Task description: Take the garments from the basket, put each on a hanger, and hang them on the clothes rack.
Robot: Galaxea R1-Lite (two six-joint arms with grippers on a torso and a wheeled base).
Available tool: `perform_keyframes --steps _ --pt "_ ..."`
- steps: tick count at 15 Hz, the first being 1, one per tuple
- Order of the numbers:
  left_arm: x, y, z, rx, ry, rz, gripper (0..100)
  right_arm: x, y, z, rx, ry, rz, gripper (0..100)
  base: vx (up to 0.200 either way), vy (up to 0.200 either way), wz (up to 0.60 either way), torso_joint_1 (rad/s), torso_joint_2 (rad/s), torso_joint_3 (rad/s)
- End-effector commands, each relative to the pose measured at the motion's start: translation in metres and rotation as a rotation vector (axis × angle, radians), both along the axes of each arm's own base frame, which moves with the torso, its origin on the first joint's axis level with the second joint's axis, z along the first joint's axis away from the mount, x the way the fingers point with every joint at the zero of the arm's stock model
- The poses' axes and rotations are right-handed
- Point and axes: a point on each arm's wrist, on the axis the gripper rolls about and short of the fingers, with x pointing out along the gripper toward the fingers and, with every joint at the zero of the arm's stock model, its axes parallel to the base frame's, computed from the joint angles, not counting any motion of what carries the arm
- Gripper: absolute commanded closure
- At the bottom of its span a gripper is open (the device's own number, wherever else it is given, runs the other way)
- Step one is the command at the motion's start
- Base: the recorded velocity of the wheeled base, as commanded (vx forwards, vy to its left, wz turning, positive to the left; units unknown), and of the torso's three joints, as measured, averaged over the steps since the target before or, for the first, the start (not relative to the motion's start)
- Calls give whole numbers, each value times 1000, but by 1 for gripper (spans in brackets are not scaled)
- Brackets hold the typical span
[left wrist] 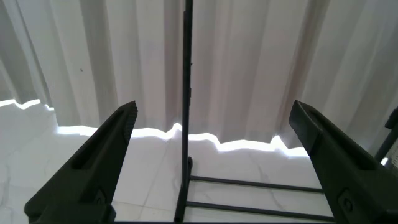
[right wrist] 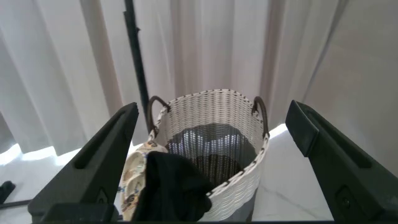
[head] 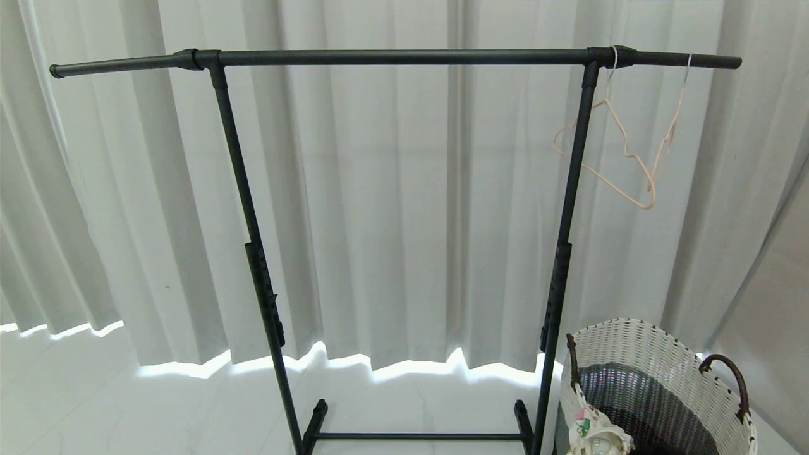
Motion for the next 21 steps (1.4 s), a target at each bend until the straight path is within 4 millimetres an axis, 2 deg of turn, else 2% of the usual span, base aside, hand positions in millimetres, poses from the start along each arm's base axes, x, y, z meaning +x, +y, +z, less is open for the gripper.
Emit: perform_keyframes --steps 1,10,12,13,14,16,17,19,21 --pt "0 0 0 -3 0 -2 0 0 0 0 0 -1 0 0 0 0 0 0 0 0" --pt "0 0 0 -3 0 0 0 0 0 0 -16 8 20 0 0 0 0 0 0 0" --pt "0 0 0 -3 0 0 0 3 2 0 -65 48 99 0 0 0 0 0 0 0" --pt "0 0 0 -3 0 0 0 4 4 5 -89 51 224 0 0 0 0 0 0 0" --pt "0 0 0 -1 0 0 0 4 5 35 -72 22 361 0 0 0 0 0 0 0" --pt "0 0 0 -1 0 0 0 27 7 81 -61 115 405 0 0 0 0 0 0 0" --pt "0 0 0 -1 0 0 0 44 9 82 -115 212 409 0 0 0 0 0 0 0" --pt "0 0 0 8 0 -1 0 81 8 72 -249 496 377 0 0 0 0 0 0 0" --pt "0 0 0 19 0 -1 0 114 8 59 -331 736 437 0 0 0 0 0 0 0"
